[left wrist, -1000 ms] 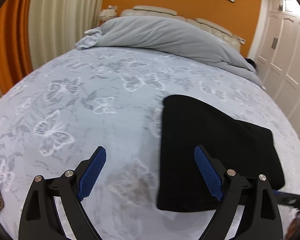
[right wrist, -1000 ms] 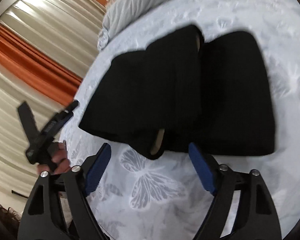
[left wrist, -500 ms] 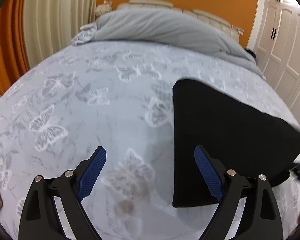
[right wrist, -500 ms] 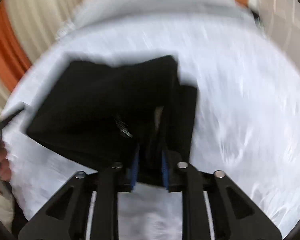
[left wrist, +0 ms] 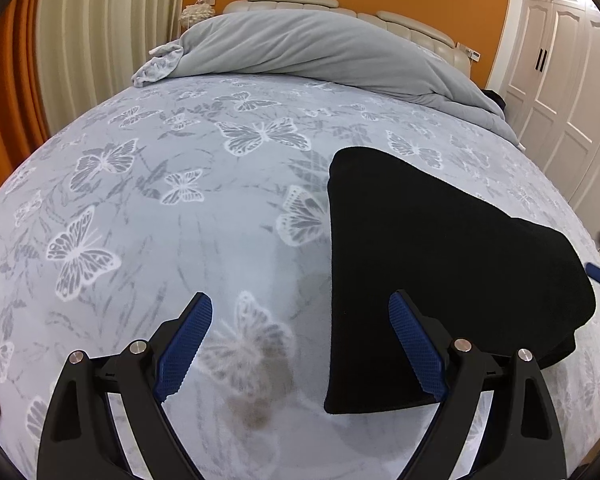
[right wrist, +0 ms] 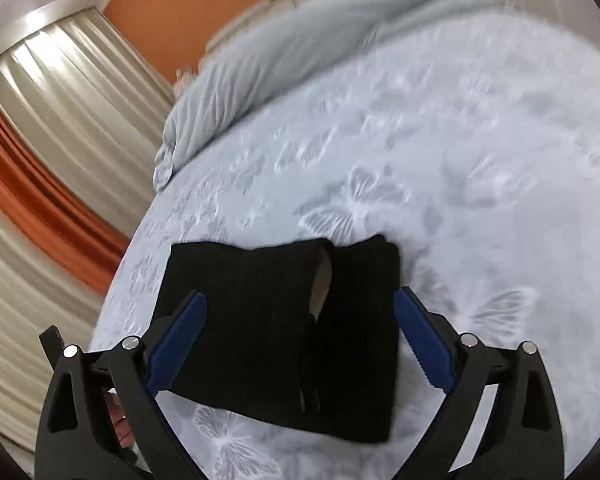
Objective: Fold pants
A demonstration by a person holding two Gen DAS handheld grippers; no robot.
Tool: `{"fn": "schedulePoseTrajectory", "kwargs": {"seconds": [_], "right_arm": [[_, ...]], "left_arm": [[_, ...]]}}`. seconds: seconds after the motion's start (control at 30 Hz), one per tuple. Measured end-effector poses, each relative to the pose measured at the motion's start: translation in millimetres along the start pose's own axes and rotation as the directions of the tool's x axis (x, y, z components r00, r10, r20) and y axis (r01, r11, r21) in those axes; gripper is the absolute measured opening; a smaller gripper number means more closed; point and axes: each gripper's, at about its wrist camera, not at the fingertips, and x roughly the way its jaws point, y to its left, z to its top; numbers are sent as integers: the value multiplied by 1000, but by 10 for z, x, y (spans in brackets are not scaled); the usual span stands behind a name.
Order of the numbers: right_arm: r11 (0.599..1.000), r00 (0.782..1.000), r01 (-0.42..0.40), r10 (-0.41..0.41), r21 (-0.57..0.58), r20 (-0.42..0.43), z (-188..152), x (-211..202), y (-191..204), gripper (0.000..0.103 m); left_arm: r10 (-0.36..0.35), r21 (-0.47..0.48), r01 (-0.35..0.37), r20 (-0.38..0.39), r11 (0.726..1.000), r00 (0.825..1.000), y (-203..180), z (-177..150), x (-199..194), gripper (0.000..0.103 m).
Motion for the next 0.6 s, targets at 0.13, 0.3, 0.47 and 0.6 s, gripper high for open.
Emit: {"fn": "schedulePoseTrajectory", "kwargs": {"seconds": [0.13, 0.3, 0.47, 0.6], "right_arm": [[998, 992, -65, 65, 6, -104, -49, 466, 34, 42], [975, 997, 11, 5, -220, 73, -70, -116, 705, 19], [897, 953, 298, -259, -326, 157, -250, -122, 643, 42], [949, 960, 279, -278, -149, 29, -349, 50, 208, 44]], "left_arm": [[-1, -2, 1, -5, 1000, 1000, 9, 6, 31, 87], [-5, -7, 5, -6, 1000, 1000, 29, 14, 45, 87], [-50, -12, 50, -23, 999, 998, 16, 26, 86, 87], [-149, -33, 147, -72, 989, 986, -29, -2, 162, 87]]}}
